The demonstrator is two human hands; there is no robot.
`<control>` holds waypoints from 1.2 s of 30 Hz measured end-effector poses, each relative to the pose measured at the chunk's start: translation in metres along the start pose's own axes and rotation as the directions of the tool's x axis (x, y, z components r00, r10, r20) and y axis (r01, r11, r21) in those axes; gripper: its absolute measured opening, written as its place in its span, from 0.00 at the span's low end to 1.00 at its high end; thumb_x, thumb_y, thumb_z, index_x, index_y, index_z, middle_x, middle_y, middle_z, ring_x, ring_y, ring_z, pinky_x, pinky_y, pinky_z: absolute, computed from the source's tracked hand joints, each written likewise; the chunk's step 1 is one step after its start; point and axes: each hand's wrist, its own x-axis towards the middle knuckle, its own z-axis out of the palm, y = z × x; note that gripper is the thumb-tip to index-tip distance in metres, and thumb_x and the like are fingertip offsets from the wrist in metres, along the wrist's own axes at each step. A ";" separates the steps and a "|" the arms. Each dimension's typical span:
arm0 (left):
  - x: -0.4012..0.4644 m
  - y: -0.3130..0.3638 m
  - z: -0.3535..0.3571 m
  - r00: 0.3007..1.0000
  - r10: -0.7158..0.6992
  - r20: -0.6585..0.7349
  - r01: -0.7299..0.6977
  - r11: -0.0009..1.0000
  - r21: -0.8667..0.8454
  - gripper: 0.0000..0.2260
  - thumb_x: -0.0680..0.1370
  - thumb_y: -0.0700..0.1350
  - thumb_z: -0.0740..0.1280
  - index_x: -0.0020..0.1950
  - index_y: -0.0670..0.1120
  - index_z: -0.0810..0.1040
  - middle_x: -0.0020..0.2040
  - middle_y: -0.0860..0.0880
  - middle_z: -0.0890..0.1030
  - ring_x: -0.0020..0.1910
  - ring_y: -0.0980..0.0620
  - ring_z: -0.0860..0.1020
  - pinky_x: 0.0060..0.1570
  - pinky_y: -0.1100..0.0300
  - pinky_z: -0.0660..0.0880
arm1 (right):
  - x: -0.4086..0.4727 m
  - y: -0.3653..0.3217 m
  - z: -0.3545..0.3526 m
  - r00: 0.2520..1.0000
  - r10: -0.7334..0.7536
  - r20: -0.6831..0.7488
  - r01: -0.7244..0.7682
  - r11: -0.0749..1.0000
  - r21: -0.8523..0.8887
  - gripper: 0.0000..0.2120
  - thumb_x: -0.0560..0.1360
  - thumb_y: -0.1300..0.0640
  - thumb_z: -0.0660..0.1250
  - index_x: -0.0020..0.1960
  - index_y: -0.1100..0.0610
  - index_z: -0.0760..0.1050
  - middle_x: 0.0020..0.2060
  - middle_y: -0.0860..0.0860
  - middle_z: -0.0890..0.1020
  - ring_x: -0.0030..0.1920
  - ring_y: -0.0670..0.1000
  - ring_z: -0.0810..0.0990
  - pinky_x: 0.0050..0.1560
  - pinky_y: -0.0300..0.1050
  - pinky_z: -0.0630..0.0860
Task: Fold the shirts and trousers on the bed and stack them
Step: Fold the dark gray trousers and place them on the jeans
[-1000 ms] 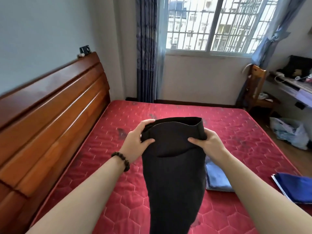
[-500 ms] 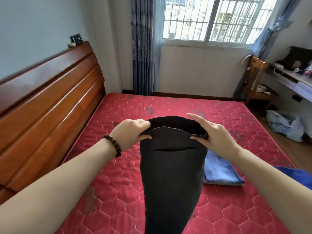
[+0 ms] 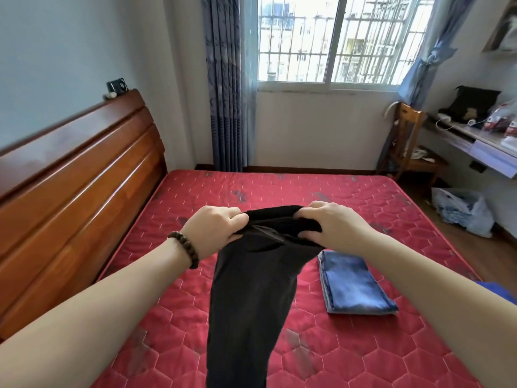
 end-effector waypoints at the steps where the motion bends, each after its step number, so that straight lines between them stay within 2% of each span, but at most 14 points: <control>1: 0.002 0.000 0.000 1.000 -0.008 0.006 0.008 1.000 -0.008 0.13 0.64 0.39 0.80 0.42 0.39 0.78 0.33 0.46 0.77 0.25 0.47 0.76 0.24 0.59 0.74 | 0.003 0.001 0.003 0.998 0.039 0.052 -0.034 0.995 -0.093 0.15 0.75 0.46 0.67 0.61 0.45 0.76 0.53 0.48 0.78 0.52 0.54 0.79 0.47 0.47 0.75; 4: 0.006 -0.003 -0.001 0.997 -0.058 0.048 0.060 0.997 -0.043 0.13 0.65 0.39 0.79 0.43 0.40 0.78 0.33 0.46 0.78 0.27 0.45 0.78 0.26 0.58 0.75 | 0.008 0.009 0.009 0.993 0.078 0.086 -0.066 0.989 -0.134 0.10 0.75 0.52 0.67 0.55 0.49 0.80 0.51 0.48 0.78 0.51 0.55 0.79 0.46 0.46 0.75; 8: 0.007 -0.020 -0.005 0.968 -0.177 0.180 0.205 0.968 -0.147 0.13 0.74 0.51 0.72 0.39 0.47 0.71 0.33 0.54 0.72 0.31 0.52 0.73 0.33 0.61 0.69 | 0.011 0.027 0.005 0.994 -0.099 0.040 0.088 0.970 0.226 0.04 0.73 0.58 0.69 0.47 0.55 0.82 0.44 0.49 0.79 0.44 0.49 0.77 0.48 0.42 0.73; 12: 0.011 -0.029 -0.011 0.927 -0.217 0.305 0.313 0.897 -0.313 0.12 0.74 0.48 0.72 0.36 0.52 0.70 0.32 0.56 0.75 0.31 0.57 0.73 0.35 0.67 0.67 | 0.011 0.030 0.006 0.996 -0.084 0.012 0.072 0.909 0.409 0.05 0.75 0.60 0.66 0.42 0.53 0.77 0.35 0.43 0.78 0.34 0.41 0.73 0.37 0.34 0.70; 14: 0.013 -0.028 -0.011 0.921 -0.280 0.269 0.377 0.815 -0.441 0.14 0.74 0.43 0.73 0.35 0.57 0.71 0.31 0.58 0.75 0.31 0.59 0.74 0.34 0.70 0.69 | 0.011 0.028 0.006 1.000 -0.011 0.000 0.009 0.837 0.547 0.08 0.76 0.61 0.65 0.41 0.51 0.75 0.31 0.41 0.77 0.30 0.41 0.71 0.34 0.35 0.69; 16: 0.014 -0.026 -0.008 0.884 -0.380 0.271 0.465 0.659 -0.591 0.13 0.73 0.40 0.73 0.35 0.55 0.74 0.31 0.58 0.77 0.31 0.60 0.75 0.33 0.68 0.72 | 0.011 0.026 0.004 0.999 0.034 -0.001 -0.025 0.766 0.643 0.08 0.77 0.60 0.64 0.41 0.51 0.75 0.31 0.42 0.76 0.31 0.43 0.70 0.35 0.39 0.69; 18: 0.013 -0.025 -0.003 0.849 -0.445 0.286 0.507 0.532 -0.678 0.09 0.73 0.38 0.72 0.36 0.46 0.75 0.30 0.57 0.75 0.30 0.60 0.73 0.32 0.67 0.71 | 0.009 0.025 0.000 1.000 -0.002 0.011 -0.006 0.752 0.659 0.07 0.77 0.52 0.64 0.42 0.51 0.75 0.33 0.48 0.76 0.33 0.44 0.71 0.36 0.41 0.69; 20: 0.013 -0.025 -0.001 0.825 -0.481 0.297 0.524 0.455 -0.720 0.10 0.73 0.37 0.72 0.35 0.43 0.73 0.30 0.56 0.73 0.30 0.57 0.71 0.32 0.65 0.71 | 0.005 0.026 -0.005 0.994 -0.086 0.062 0.033 0.808 0.589 0.13 0.73 0.40 0.68 0.44 0.49 0.75 0.34 0.49 0.77 0.32 0.42 0.71 0.35 0.36 0.69; 22: 0.010 -0.025 0.000 0.805 -0.512 0.299 0.532 0.402 -0.745 0.10 0.73 0.37 0.72 0.36 0.42 0.72 0.30 0.55 0.73 0.31 0.56 0.72 0.33 0.64 0.72 | 0.002 0.028 -0.008 0.986 -0.151 0.064 0.105 0.882 0.460 0.13 0.69 0.42 0.74 0.43 0.49 0.74 0.32 0.43 0.77 0.32 0.41 0.72 0.35 0.32 0.69; 24: 0.007 -0.026 0.000 0.781 -0.545 0.306 0.537 0.334 -0.775 0.08 0.73 0.37 0.72 0.41 0.43 0.73 0.31 0.53 0.77 0.32 0.56 0.76 0.35 0.65 0.74 | 0.002 0.032 -0.006 0.988 -0.149 -0.037 0.150 0.891 0.428 0.09 0.71 0.53 0.75 0.42 0.51 0.75 0.33 0.42 0.77 0.33 0.42 0.74 0.37 0.36 0.72; 26: 0.004 -0.025 0.002 0.740 -0.583 0.335 0.518 0.176 -0.837 0.13 0.73 0.37 0.72 0.53 0.47 0.74 0.39 0.53 0.83 0.40 0.56 0.82 0.38 0.64 0.78 | 0.003 0.032 -0.002 0.987 -0.048 -0.154 0.126 0.830 0.544 0.09 0.72 0.61 0.73 0.42 0.53 0.74 0.35 0.45 0.78 0.35 0.45 0.76 0.38 0.45 0.78; 28: 0.002 -0.023 0.005 0.702 -0.611 0.364 0.487 0.040 -0.873 0.22 0.72 0.37 0.73 0.62 0.51 0.72 0.48 0.52 0.85 0.49 0.55 0.83 0.43 0.62 0.80 | 0.004 0.030 0.004 0.969 0.071 -0.236 0.112 0.728 0.676 0.12 0.71 0.65 0.72 0.45 0.52 0.73 0.37 0.45 0.78 0.36 0.48 0.77 0.38 0.46 0.80; 33: 0.005 -0.015 0.012 0.665 -0.673 0.322 0.356 -0.093 -0.930 0.14 0.67 0.40 0.75 0.52 0.47 0.84 0.51 0.45 0.85 0.52 0.47 0.83 0.47 0.60 0.80 | 0.006 0.029 0.024 0.944 0.286 -0.167 0.100 0.236 0.967 0.25 0.69 0.68 0.74 0.60 0.46 0.75 0.47 0.53 0.85 0.48 0.52 0.84 0.47 0.42 0.81; 36: 0.006 -0.012 0.020 0.649 -0.697 0.305 0.291 -0.143 -0.946 0.13 0.67 0.42 0.75 0.51 0.50 0.84 0.50 0.45 0.85 0.51 0.47 0.83 0.47 0.57 0.80 | 0.008 0.030 0.038 0.957 0.272 -0.099 0.045 0.199 0.979 0.16 0.71 0.65 0.73 0.51 0.46 0.83 0.48 0.50 0.86 0.50 0.52 0.84 0.47 0.40 0.80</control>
